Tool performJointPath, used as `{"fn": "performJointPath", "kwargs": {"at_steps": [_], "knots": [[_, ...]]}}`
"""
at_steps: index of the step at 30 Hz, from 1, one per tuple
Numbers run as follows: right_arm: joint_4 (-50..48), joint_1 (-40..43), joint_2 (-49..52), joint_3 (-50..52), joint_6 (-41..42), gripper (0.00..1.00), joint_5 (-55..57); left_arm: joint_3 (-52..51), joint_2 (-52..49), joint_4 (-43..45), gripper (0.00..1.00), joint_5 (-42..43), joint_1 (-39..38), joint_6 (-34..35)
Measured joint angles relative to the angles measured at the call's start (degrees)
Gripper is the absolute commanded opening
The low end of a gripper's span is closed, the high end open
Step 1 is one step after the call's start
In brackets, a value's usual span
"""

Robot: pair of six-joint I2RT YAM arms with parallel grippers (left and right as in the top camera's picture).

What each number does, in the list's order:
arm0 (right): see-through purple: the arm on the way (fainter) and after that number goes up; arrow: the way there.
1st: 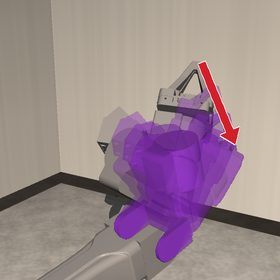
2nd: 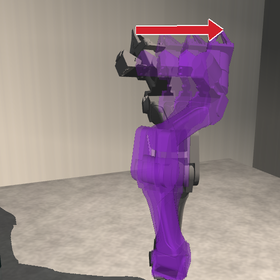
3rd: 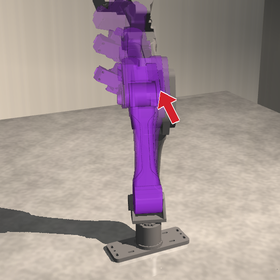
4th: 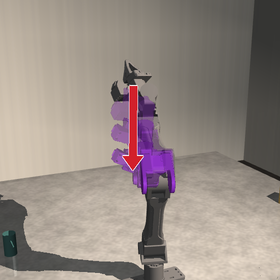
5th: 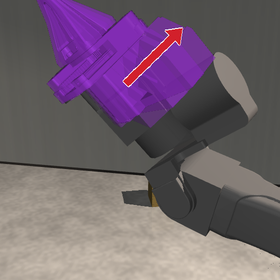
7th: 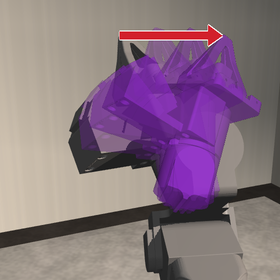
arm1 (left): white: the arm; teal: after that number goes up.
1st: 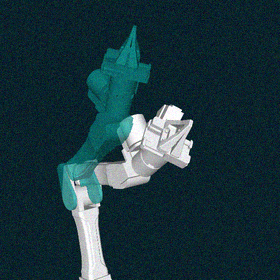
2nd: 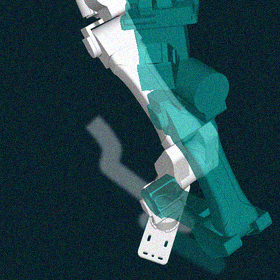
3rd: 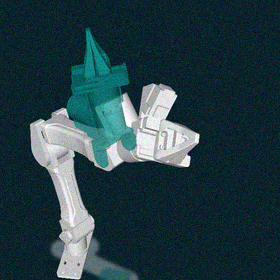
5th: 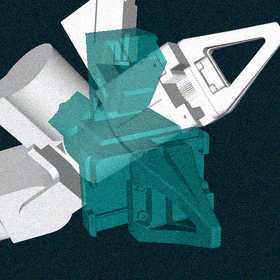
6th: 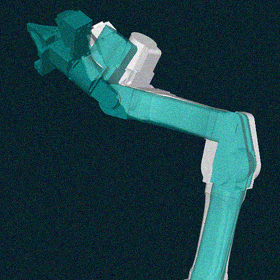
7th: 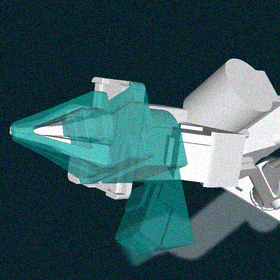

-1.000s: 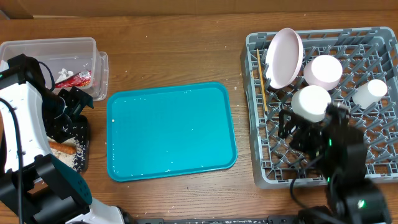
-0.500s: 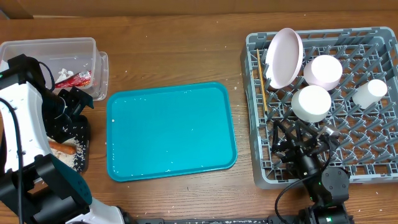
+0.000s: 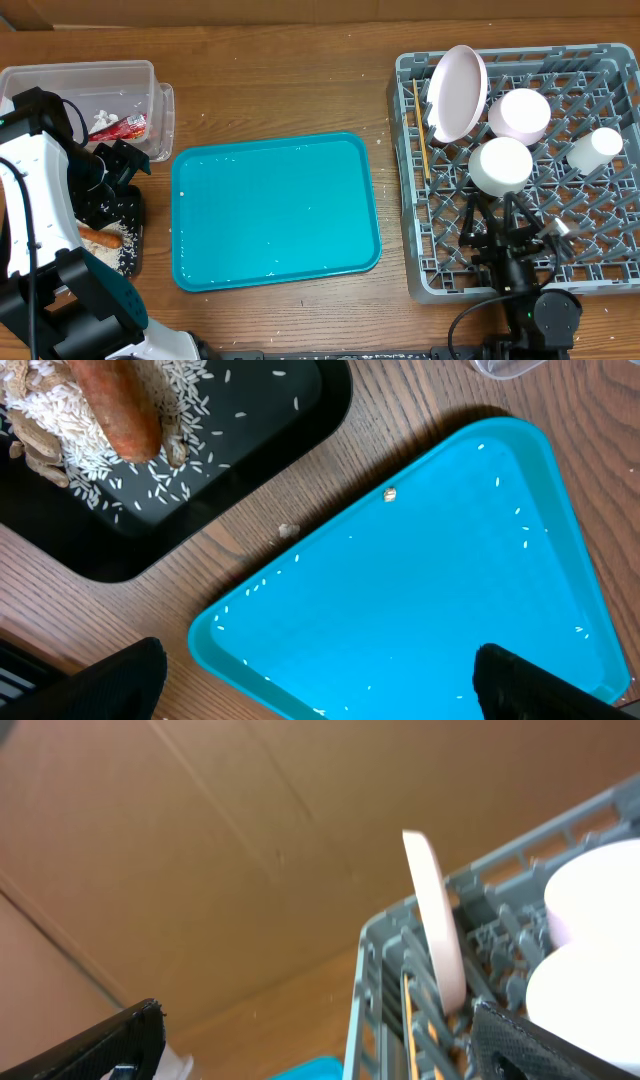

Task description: Sort waste into correct bins and load items into the dishwasher

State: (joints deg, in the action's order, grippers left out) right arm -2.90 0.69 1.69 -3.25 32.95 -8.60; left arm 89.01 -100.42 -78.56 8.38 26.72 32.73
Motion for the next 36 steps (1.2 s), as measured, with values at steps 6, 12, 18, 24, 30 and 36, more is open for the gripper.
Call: {"fn": "performJointPath", "kwargs": {"at_steps": [6,12,18,24,30,36], "knots": [[-0.1,2.7,-0.9,0.0,0.0,1.0,0.2,0.0,0.0,0.0,1.0,0.0,0.0,0.0],[-3.4,3.1,-1.0,1.7,-2.3,1.0,0.7,0.0,0.0,0.0,1.0,0.0,0.0,0.0],[-1.4,3.1,-1.0,2.2,-7.3,1.0,1.0,0.0,0.0,0.0,1.0,0.0,0.0,0.0],[7.4,3.1,-0.9,2.2,-14.5,1.0,1.1,0.0,0.0,0.0,1.0,0.0,0.0,0.0],[7.5,3.1,-1.0,2.2,-18.0,1.0,1.5,0.0,0.0,0.0,1.0,0.0,0.0,0.0],[7.7,3.1,-1.0,2.2,-19.0,1.0,3.4,0.0,0.0,0.0,1.0,0.0,0.0,0.0]]}}
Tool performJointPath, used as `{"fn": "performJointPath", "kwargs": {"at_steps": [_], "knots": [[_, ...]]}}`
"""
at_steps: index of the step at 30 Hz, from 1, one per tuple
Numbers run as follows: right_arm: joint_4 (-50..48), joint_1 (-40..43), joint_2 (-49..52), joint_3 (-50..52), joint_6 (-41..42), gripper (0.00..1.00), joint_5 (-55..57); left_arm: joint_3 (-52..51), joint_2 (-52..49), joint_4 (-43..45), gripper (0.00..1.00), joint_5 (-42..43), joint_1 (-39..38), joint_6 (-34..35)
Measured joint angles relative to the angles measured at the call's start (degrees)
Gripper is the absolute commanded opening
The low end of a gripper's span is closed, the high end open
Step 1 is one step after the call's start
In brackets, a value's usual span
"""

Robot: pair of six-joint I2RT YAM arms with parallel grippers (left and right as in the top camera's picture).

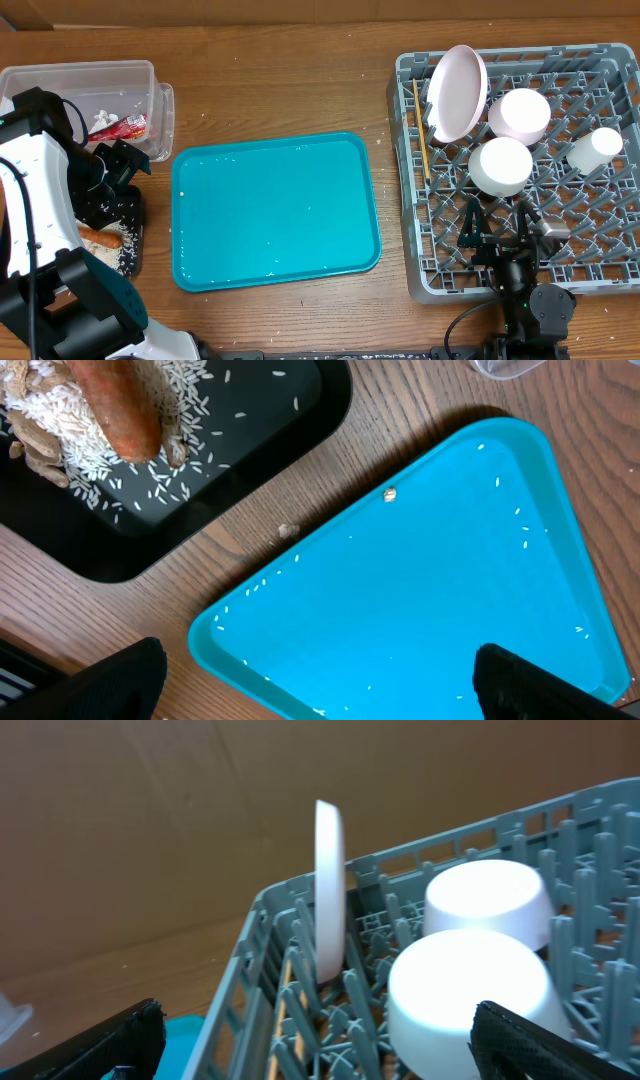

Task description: Sort waste into correct bins and load items into the dishwasher

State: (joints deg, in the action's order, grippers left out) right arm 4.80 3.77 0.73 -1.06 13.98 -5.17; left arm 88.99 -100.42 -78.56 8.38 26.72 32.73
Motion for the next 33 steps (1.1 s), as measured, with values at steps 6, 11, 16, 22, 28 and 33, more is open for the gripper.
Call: {"fn": "performJointPath", "kwargs": {"at_steps": [6,11,16,22,28,33], "knots": [[0.3,0.0,0.0,0.0,-1.3,1.0,3.2,0.0,0.0,0.0,1.0,0.0,0.0,0.0],[0.3,0.0,0.0,0.0,-4.0,1.0,4.1,0.0,0.0,0.0,1.0,0.0,0.0,0.0],[0.3,0.0,0.0,0.0,-7.2,1.0,4.2,0.0,0.0,0.0,1.0,0.0,0.0,0.0],[0.4,0.0,0.0,0.0,-9.7,1.0,4.3,0.0,0.0,0.0,1.0,0.0,0.0,0.0],[0.4,0.0,0.0,0.0,-10.6,1.0,4.4,0.0,0.0,0.0,1.0,0.0,0.0,0.0],[0.3,0.0,0.0,0.0,-10.8,1.0,4.3,0.0,0.0,0.0,1.0,0.0,0.0,0.0]]}}
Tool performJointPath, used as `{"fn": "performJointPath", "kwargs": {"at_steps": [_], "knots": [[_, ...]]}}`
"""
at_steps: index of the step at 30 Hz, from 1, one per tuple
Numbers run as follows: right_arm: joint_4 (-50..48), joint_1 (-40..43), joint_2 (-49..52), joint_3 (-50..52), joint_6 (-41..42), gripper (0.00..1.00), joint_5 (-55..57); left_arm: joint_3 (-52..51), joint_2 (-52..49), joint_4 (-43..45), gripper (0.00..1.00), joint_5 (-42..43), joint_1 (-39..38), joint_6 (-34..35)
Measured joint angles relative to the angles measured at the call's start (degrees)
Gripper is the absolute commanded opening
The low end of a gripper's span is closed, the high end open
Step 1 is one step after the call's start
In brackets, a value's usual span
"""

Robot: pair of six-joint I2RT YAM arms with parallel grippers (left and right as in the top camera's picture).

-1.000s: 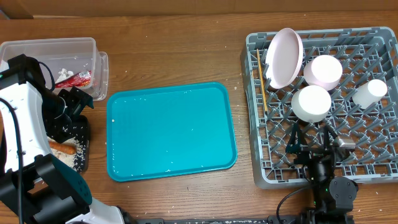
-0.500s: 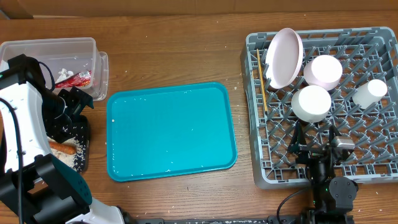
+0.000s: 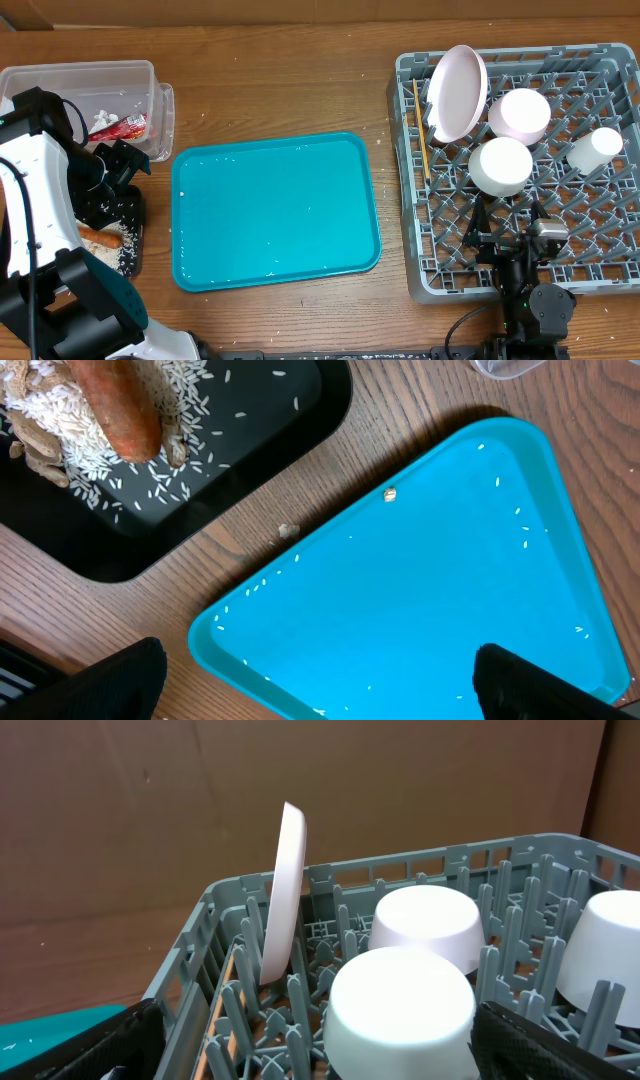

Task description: Sort waste into correct bins and load items into the dishwasher

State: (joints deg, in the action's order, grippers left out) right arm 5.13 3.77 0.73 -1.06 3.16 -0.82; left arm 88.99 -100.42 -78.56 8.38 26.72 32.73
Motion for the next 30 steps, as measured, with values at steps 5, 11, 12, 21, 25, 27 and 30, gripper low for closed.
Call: {"fn": "performJointPath", "kwargs": {"at_steps": [5,11,12,21,25,27,30], "knots": [[0.0,0.0,0.0,0.0,0.0,1.0,0.1,0.0,0.0,0.0,1.0,0.0,0.0,0.0],[0.0,0.0,0.0,0.0,-0.2,1.0,0.2,0.0,0.0,0.0,1.0,0.0,0.0,0.0],[0.0,0.0,0.0,0.0,-0.2,1.0,0.2,0.0,0.0,0.0,1.0,0.0,0.0,0.0],[0.0,0.0,0.0,0.0,-0.2,1.0,0.2,0.0,0.0,0.0,1.0,0.0,0.0,0.0],[0.0,0.0,0.0,0.0,-0.2,1.0,0.2,0.0,0.0,0.0,1.0,0.0,0.0,0.0],[0.0,0.0,0.0,0.0,-0.2,1.0,0.2,0.0,0.0,-0.2,1.0,-0.3,0.0,-0.2],[0.1,0.0,0.0,0.0,-0.2,1.0,0.2,0.0,0.0,-2.8,1.0,-1.1,0.0,-1.2]]}}
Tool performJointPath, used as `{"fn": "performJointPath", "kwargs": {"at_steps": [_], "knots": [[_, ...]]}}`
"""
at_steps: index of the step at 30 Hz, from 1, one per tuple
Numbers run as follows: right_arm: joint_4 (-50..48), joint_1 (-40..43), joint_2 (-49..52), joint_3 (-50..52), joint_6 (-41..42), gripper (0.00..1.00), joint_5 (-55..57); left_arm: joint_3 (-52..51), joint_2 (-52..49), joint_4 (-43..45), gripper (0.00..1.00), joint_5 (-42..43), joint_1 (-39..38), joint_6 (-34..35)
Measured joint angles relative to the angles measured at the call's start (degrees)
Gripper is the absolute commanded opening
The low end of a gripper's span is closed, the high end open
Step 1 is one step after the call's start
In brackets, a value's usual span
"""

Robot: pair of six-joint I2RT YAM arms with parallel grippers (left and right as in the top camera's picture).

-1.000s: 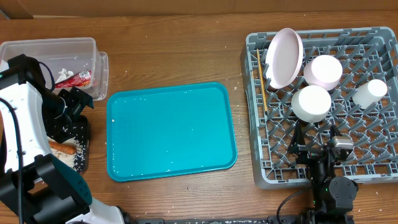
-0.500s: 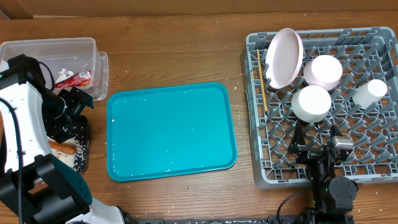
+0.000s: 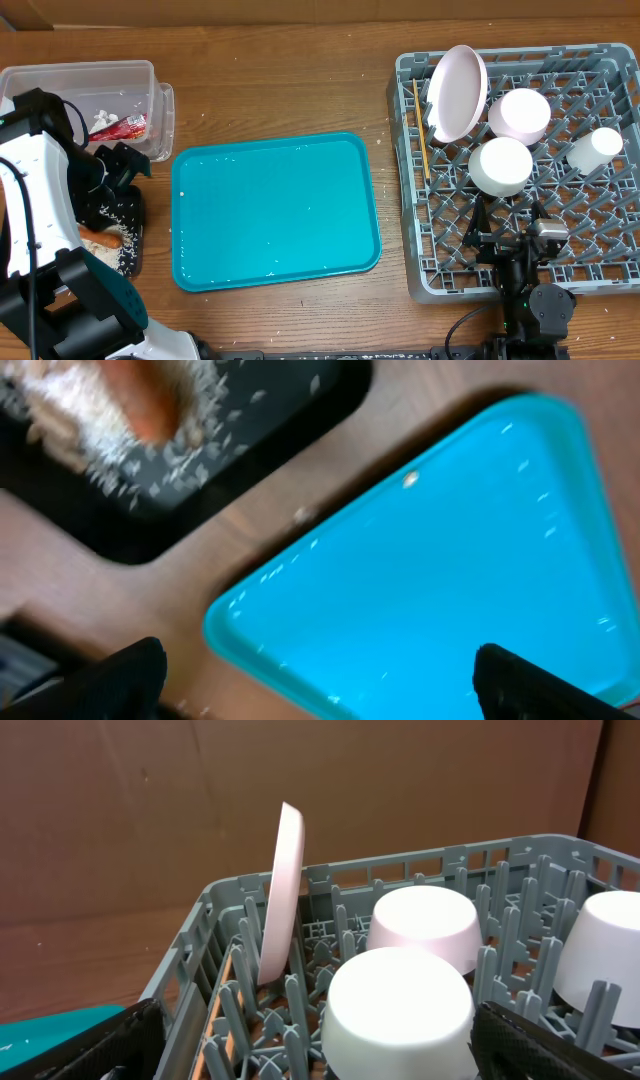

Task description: Sort waste into correct bins and load items into the dishwasher

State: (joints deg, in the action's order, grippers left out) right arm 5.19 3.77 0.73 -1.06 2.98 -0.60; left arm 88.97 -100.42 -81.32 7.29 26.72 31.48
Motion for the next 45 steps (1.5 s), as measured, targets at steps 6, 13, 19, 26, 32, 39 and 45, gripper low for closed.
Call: {"fn": "performJointPath", "kwargs": {"at_steps": [6,13,19,26,32,39,45], "knots": [[0.0,0.0,0.0,0.0,0.0,1.0,0.0,-1.4,1.6,2.0,1.0,-0.8,-0.5,-0.6],[0.0,0.0,0.0,0.0,0.0,1.0,0.0,-15.3,17.5,25.4,1.0,1.1,-9.4,-8.3],[0.0,0.0,0.0,0.0,0.0,1.0,0.0,-33.5,33.5,45.1,1.0,3.6,-19.0,-15.6],[0.0,0.0,0.0,0.0,0.0,1.0,0.0,-54.2,48.7,62.2,1.0,4.1,-21.1,-19.3],[-0.1,0.0,0.0,0.0,0.0,1.0,0.0,-68.7,58.7,73.8,1.0,4.1,-21.1,-21.0],[0.0,0.0,0.0,0.0,0.0,1.0,0.0,-81.6,67.9,85.5,1.0,4.1,-21.1,-21.4],[0.0,0.0,0.0,0.0,0.0,1.0,0.0,-87.7,74.9,87.6,1.0,3.7,-21.1,-21.4]]}}
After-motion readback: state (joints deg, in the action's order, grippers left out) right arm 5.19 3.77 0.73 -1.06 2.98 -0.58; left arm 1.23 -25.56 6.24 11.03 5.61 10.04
